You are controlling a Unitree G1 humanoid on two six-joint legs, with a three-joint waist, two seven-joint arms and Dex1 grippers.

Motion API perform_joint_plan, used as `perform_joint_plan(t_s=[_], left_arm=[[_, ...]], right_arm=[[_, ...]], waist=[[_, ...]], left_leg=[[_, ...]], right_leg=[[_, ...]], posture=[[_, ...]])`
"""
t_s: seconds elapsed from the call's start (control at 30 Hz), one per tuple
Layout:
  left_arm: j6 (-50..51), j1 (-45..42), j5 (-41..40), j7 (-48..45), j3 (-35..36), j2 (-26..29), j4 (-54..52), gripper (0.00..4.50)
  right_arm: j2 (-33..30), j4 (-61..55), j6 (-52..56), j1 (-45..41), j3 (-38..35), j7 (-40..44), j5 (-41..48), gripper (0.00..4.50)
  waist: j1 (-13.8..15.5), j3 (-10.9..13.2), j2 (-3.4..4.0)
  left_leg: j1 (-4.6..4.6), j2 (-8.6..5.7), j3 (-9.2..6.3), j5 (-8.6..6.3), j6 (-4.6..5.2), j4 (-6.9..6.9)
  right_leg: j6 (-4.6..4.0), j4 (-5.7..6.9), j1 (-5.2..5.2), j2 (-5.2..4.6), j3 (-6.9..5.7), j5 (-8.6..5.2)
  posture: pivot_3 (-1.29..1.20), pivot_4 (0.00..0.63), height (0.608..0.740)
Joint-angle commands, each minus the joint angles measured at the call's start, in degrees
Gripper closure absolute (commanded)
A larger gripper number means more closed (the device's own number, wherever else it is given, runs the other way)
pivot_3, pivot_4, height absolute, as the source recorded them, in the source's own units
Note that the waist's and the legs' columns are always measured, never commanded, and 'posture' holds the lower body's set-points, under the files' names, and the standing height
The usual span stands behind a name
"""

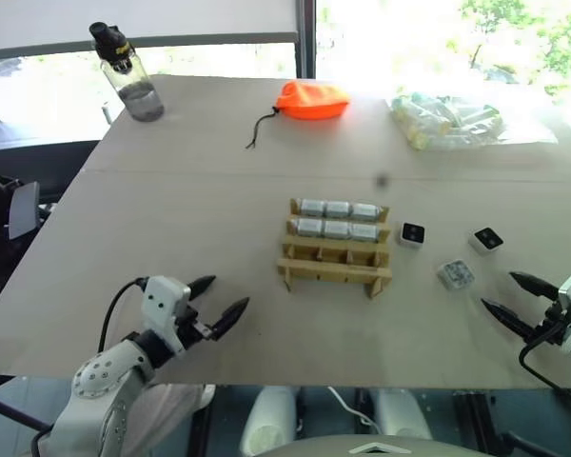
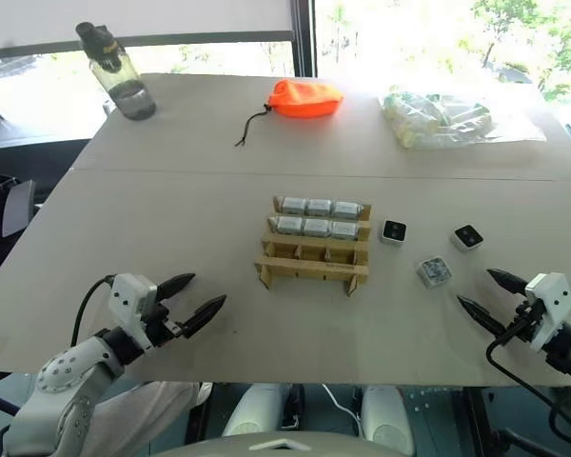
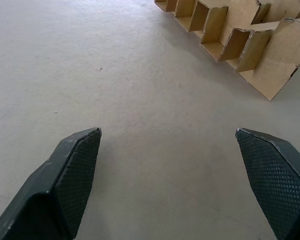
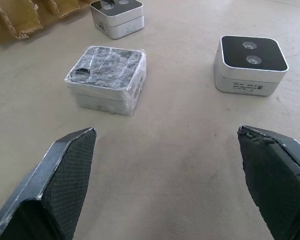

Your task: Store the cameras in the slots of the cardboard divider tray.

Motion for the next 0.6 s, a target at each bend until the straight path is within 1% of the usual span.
perform_joint_plan(t_s=[0.03,0.4,0.6], left_arm=[[-0.15,-0.08,-0.75,-0.43,0.43,0.55,-2.24,0.04],[-0.35,-0.32,-0.54,-0.80,0.57,0.41,-1.55,0.04],[-0.58,-0.29,-0.47,-1.05,0.72,0.46,-1.29,0.04]], right_arm=[[-0.99,-0.27,-0.20,-0.14,-0.68,0.99,0.56,0.00],[-1.27,0.10,0.39,-0.39,-1.15,1.51,0.57,0.00],[-1.14,0.18,0.58,-0.54,-0.83,0.01,-0.48,0.00]], waist=[[0.00,0.00,0.00],[-0.01,0.00,0.00],[0.00,0.00,0.00]], left_leg=[[0.00,0.00,0.00,0.00,0.00,0.00],[0.00,0.00,0.01,0.00,0.00,0.00],[0.00,0.00,0.01,0.00,0.00,0.00]], right_leg=[[0.00,0.00,0.00,0.00,0.00,0.00],[0.00,0.00,0.00,0.01,0.01,0.00],[0.00,0.00,0.00,0.01,0.01,0.00]], posture=[[0.00,0.150,0.726],[0.00,0.150,0.726],[0.00,0.150,0.726]])
